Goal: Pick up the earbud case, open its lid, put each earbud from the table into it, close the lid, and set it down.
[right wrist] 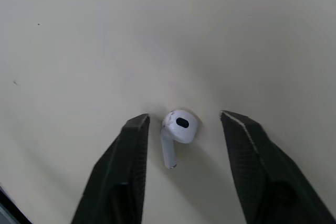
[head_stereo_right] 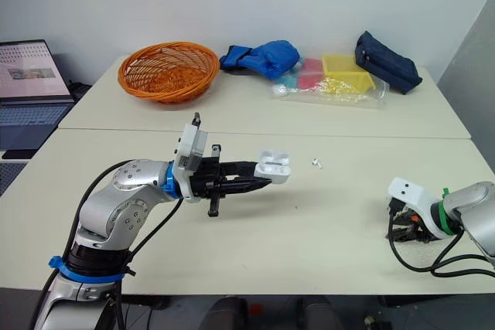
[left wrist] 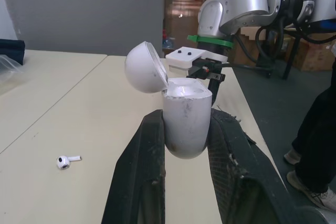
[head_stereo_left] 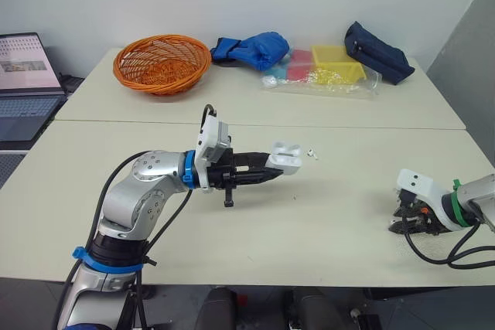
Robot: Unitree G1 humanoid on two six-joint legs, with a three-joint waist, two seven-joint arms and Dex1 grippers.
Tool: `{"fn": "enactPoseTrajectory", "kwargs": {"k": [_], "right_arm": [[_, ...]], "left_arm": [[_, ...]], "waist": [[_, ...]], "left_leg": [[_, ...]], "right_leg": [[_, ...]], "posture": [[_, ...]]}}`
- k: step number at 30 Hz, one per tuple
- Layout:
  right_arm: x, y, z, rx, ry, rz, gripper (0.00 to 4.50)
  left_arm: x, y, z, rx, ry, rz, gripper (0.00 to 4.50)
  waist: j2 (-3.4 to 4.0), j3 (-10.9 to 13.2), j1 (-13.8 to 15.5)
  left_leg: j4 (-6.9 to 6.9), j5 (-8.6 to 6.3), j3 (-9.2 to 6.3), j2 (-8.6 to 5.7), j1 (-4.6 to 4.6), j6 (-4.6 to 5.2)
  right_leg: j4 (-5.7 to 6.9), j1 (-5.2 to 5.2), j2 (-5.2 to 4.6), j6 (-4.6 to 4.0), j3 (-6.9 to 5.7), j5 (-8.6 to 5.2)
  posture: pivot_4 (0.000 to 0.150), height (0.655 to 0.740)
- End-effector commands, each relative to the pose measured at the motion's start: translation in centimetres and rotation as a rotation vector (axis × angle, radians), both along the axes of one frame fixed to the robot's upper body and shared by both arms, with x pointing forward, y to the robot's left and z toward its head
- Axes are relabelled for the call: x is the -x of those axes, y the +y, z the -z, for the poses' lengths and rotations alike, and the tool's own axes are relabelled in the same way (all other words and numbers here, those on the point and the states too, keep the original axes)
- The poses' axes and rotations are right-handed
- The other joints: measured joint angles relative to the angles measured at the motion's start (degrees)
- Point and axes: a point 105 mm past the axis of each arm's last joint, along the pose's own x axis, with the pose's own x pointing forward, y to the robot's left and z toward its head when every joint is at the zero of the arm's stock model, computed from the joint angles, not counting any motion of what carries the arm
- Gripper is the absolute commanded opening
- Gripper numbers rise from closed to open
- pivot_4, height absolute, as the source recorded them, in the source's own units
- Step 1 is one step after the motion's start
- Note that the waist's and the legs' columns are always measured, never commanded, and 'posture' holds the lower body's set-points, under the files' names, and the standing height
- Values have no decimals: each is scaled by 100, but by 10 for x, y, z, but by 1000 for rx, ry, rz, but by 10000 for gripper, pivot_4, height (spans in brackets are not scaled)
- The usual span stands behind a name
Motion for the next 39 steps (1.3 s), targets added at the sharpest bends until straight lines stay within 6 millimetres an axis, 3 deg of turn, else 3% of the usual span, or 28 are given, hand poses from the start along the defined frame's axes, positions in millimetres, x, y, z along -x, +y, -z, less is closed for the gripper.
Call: {"fn": "enactPoseTrajectory", "kwargs": {"k": [1, 2, 3, 10, 13, 18, 20, 22, 28, 31, 39], "right_arm": [[6, 7, 8, -37, 41, -15, 8475], [7, 7, 8, -39, 42, -14, 4907], [7, 7, 9, -38, 44, -16, 4234], [12, 7, 8, -42, 56, -25, 4236], [3, 21, -12, -107, -21, -131, 4235], [-39, 76, -105, -434, -475, -145, 4236], [-47, 90, -137, -551, -630, -65, 4236], [-44, 119, -187, -780, -852, 1, 4236], [-21, 161, -235, -1218, -909, 102, 4236], [-10, 178, -238, -1269, -870, 48, 4236], [-11, 180, -212, -1229, -833, 63, 4236]], "left_arm": [[3, -2, -9, 3, -44, 17, 7427], [3, -2, -9, 3, -44, 16, 7427], [3, -2, -9, 2, -45, 16, 7427], [2, -2, -8, -5, -45, 9, 7427], [3, -3, -9, 0, -48, 10, 7427], [-3, -4, -8, 38, -64, -55, 7427], [-11, -4, -12, 88, -73, -114, 7427], [-27, -10, -19, 174, -84, -209, 7427], [-43, -20, -32, 253, -96, -261, 7427], [-46, -23, -40, 269, -115, -252, 7427], [-43, -26, -47, 270, -139, -212, 7427]], "waist": [[0, 0, 0], [0, 0, 0], [0, 0, 0], [0, 0, 6], [0, 1, 3], [3, 6, -112], [3, 6, -107], [2, 6, -100], [8, 4, -46], [10, 6, -12], [11, 5, -14]], "left_leg": [[-1, 0, -1, 0, 0, 0], [-2, 0, -2, 0, 0, 0], [-2, 0, -4, 0, -1, 0], [-5, 0, -12, 1, -2, 0], [-5, 0, -12, 1, -2, 0], [-3, 0, -6, 2, 0, 0], [-2, 0, -18, 1, -2, 0], [-3, 0, -25, 4, -5, 0], [-11, 1, -28, 7, -15, -1], [-11, 1, -17, 3, -17, -1], [-10, 1, -13, -1, -16, 0]], "right_leg": [[0, 0, 0, 1, -1, 1], [0, 0, 0, 2, -3, 1], [0, 0, 1, 4, -4, 2], [-1, 1, 2, 1, -9, 0], [-1, 1, 2, 1, -9, 0], [6, -3, 8, 8, 2, 5], [7, 0, 8, 10, -6, 6], [3, 4, 8, 9, -5, 5], [6, -3, 9, 8, 3, 5], [7, -9, 6, 8, 1, 6], [0, -5, 1, 8, 3, 6]], "posture": [[1500, 7400], [1500, 7400], [1500, 7400], [1500, 7400], [1500, 7400], [1500, 7400], [1500, 7400], [1500, 7400], [1500, 7400], [1500, 7400], [1500, 7400]]}}
